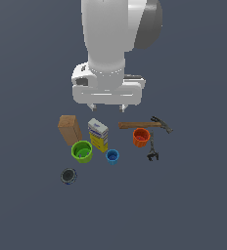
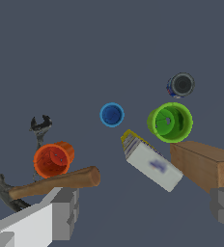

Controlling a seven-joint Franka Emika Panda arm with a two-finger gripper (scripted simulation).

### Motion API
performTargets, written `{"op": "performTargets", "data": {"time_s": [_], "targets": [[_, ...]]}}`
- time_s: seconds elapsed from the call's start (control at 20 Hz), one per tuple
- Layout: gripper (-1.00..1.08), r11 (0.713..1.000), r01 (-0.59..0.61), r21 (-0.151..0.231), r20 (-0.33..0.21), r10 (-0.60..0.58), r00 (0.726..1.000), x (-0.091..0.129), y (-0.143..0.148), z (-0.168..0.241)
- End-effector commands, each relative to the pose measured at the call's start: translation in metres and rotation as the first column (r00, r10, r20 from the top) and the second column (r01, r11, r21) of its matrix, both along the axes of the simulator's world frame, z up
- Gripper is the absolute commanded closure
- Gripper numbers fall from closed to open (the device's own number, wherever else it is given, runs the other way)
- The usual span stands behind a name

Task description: Pick up a designated object from a clutter of objects.

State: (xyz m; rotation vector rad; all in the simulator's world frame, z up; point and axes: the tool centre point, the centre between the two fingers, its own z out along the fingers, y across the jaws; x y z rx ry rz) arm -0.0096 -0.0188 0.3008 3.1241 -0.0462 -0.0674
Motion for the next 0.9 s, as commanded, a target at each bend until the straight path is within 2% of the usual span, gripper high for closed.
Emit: {"op": "performTargets", "data": {"time_s": [0.0,0.85], "targets": [[-0.92,1.0,0.0,0.0,0.0,0.0,1.0,0.0,0.0,0.0],[-0.92,1.0,0.007,-0.013,-0.005,-0.007,1.0,-0.0037,-0.0094,0.0072]]}}
